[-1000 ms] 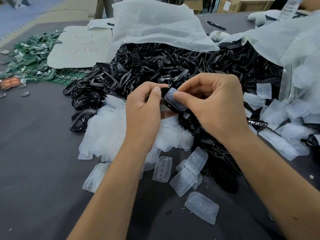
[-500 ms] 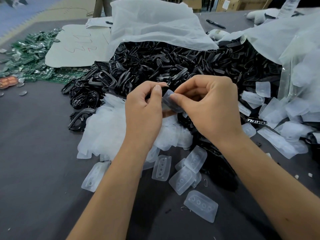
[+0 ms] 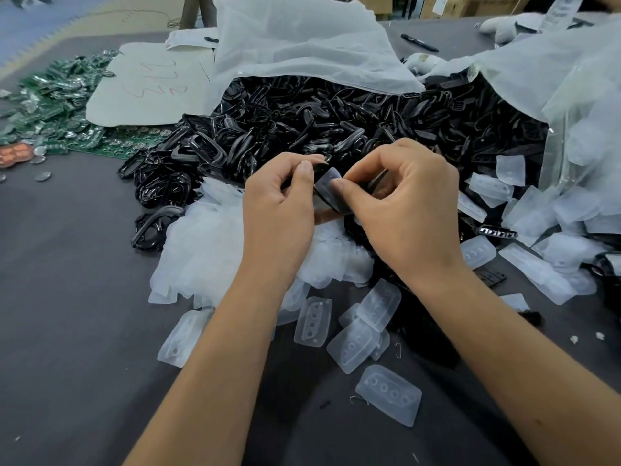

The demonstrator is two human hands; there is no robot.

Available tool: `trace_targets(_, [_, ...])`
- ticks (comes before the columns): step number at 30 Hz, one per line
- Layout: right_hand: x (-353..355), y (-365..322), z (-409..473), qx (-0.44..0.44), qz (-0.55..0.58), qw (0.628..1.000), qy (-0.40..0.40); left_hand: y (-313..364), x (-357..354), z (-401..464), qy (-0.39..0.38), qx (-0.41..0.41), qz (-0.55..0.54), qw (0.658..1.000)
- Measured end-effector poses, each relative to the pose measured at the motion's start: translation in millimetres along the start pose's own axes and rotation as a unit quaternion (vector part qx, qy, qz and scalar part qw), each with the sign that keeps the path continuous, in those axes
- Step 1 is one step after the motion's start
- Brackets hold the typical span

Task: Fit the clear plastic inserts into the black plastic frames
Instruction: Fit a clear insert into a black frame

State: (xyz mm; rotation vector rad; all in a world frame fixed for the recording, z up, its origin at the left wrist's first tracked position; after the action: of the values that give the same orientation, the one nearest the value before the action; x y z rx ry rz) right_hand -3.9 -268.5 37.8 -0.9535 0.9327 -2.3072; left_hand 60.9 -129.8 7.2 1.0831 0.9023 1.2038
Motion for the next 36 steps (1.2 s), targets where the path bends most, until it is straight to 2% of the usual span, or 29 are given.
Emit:
trace_targets(4, [-3,10,1,-0.046,0.046,0.998,-0.024,0,1,2,-0.003,-0.001,0.023,1.000])
trace_targets(8, [-8,24,3,-0.136,0.160,0.971,-0.116,0,1,1,-0.015,0.010,0.010,1.000])
trace_targets(13, [-7,34,4,-0.178,0.236,0.946,-0.132,1,-1,-1,-0.032,0.014,-0.001,0.999])
trace_targets(20, [-2,39,7,-0.183,0.265,0.936,-0.142,1,-4,-4,-0.057,0.002,-0.017,0.998])
trace_targets(26, [-1,43,9,-0.202,0.270,0.923,-0.184,1,-4,-3,-0.064,0.004,-0.038,0.997])
trace_targets(31, [0,46,9,-0.218,0.237,0.910,-0.263,2,-6,-3,-0.090,0.021,-0.041,0.995])
trace_targets(36, [2,46,9,-0.202,0.200,0.901,-0.329,2,-8,-3,-0.104,0.009,0.003,0.994])
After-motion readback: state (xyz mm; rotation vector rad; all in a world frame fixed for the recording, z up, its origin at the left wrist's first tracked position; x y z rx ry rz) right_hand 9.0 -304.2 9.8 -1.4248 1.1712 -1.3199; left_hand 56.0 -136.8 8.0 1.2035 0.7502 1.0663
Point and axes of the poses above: each hand's wrist, its own z-axis towards the middle knuckle, its own x-axis out of the back of the hand, y = z × x, the point moved 4 cm from there along z, towards the middle knuckle, and after that the axes turned 2 degrees about z, right-handed, at the moved point
